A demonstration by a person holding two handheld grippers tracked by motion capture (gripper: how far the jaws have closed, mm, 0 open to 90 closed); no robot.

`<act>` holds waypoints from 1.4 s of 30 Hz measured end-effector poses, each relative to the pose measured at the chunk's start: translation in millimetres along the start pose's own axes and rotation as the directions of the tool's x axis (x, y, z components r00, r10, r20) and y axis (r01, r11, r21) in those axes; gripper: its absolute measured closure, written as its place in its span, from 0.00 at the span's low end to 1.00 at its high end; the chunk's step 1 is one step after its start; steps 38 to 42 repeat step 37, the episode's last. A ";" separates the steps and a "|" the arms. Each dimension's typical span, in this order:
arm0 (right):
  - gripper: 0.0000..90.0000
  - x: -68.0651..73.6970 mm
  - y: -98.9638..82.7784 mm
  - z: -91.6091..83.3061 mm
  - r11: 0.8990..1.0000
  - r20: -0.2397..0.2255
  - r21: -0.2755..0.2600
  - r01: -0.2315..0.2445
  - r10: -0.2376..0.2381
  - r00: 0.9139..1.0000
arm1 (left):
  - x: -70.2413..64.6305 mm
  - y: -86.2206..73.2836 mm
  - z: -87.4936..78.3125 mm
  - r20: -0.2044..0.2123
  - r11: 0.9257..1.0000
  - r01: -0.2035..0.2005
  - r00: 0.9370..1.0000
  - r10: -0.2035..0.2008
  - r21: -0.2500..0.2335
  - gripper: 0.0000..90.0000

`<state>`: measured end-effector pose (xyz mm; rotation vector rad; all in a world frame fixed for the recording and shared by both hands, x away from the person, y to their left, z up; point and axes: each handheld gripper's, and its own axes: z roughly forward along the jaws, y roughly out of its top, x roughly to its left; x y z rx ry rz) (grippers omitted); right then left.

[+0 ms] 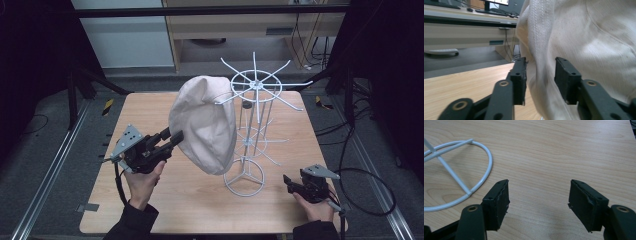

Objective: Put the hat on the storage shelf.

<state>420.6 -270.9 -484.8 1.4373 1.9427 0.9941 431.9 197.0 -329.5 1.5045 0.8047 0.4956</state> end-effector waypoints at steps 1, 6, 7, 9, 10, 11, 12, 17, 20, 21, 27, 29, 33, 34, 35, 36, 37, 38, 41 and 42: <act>0.36 0.0 0.0 0.0 1.000 0.000 0.000 0.000 0.000 1.000 | 0.9 -0.6 -3.0 -0.003 1.000 0.000 1.000 0.000 0.007 0.63; 0.36 0.3 -0.2 0.0 1.000 0.002 0.000 0.001 -0.001 1.000 | 7.8 -7.6 -19.5 -0.052 0.999 -0.022 0.998 0.024 0.042 0.55; 0.36 0.5 -0.2 0.1 1.000 0.002 0.001 -0.001 0.001 1.000 | 10.1 -9.7 -23.3 -0.063 0.999 -0.022 0.998 0.025 0.047 0.54; 0.36 0.5 -0.2 0.1 1.000 0.002 0.001 -0.001 0.001 1.000 | 15.7 -14.9 -30.8 -0.082 0.998 -0.017 0.996 0.022 0.057 0.52; 0.36 0.4 -0.3 0.1 1.000 0.003 0.001 0.000 0.000 1.000 | 18.8 -18.1 -34.0 -0.093 0.998 -0.014 0.995 0.020 0.067 0.51; 0.35 0.4 -0.3 0.1 1.000 0.004 0.001 0.000 0.000 1.000 | 22.1 -21.6 -36.7 -0.108 0.997 -0.013 0.994 0.022 0.076 0.49; 0.35 0.4 -0.3 0.1 1.000 0.004 0.001 0.000 0.000 1.000 | 25.7 -25.7 -39.4 -0.124 0.996 -0.015 0.992 0.025 0.085 0.49; 0.35 0.4 -0.5 0.2 1.000 0.005 0.001 -0.001 0.001 1.000 | 45.7 -49.3 -49.9 -0.191 0.990 0.019 0.981 0.008 0.138 0.46; 0.34 0.4 -0.6 0.2 1.000 0.005 0.001 0.000 0.000 1.000 | 57.0 -63.2 -53.0 -0.240 0.982 0.033 0.971 0.013 0.186 0.44; 0.34 0.4 -0.6 0.1 1.000 0.006 0.001 0.000 0.000 1.000 | 60.8 -69.6 -54.1 -0.259 0.978 0.034 0.966 0.021 0.205 0.44; 0.32 -0.6 -1.4 1.0 1.000 0.008 0.005 -0.004 0.004 1.000 | 77.2 -100.2 -57.6 -0.303 0.952 0.066 0.953 0.029 0.300 0.39; 0.30 -1.1 -1.6 0.9 1.000 0.011 0.003 -0.009 0.009 1.000 | 81.6 -108.9 -58.6 -0.325 0.941 0.066 0.945 0.048 0.331 0.37; 0.28 -1.9 -1.9 1.3 1.000 0.013 0.006 -0.011 0.011 1.000 | 90.3 -121.6 -61.7 -0.355 0.924 0.079 0.933 0.063 0.374 0.35; 0.28 -2.1 -2.0 1.5 1.000 0.012 0.007 -0.014 0.013 1.000 | 92.6 -124.2 -62.1 -0.364 0.920 0.084 0.929 0.066 0.382 0.35; 0.27 -2.0 -2.1 1.6 1.000 0.010 0.009 -0.018 0.018 1.000 | 94.9 -126.3 -62.7 -0.374 0.917 0.090 0.925 0.068 0.389 0.34; 0.27 -2.1 -2.2 1.9 1.000 0.012 0.013 -0.018 0.018 1.000 | 97.6 -128.6 -63.5 -0.381 0.914 0.098 0.922 0.065 0.393 0.34; 0.26 -2.0 -2.2 2.0 1.000 0.011 0.015 -0.020 0.020 1.000 | 100.3 -131.4 -64.7 -0.396 0.911 0.111 0.916 0.060 0.397 0.34; 0.26 -2.0 -2.2 2.0 1.000 0.011 0.015 -0.020 0.020 1.000 | 100.3 -131.4 -64.7 -0.396 0.911 0.111 0.916 0.060 0.397 0.34; 0.26 -2.0 -2.2 2.0 1.000 0.011 0.015 -0.020 0.020 1.000 | 100.3 -131.4 -64.7 -0.396 0.911 0.111 0.916 0.060 0.397 0.34; 0.26 -2.0 -2.2 2.0 1.000 0.011 0.015 -0.020 0.020 1.000 | 100.3 -131.4 -64.7 -0.396 0.911 0.111 0.916 0.060 0.397 0.34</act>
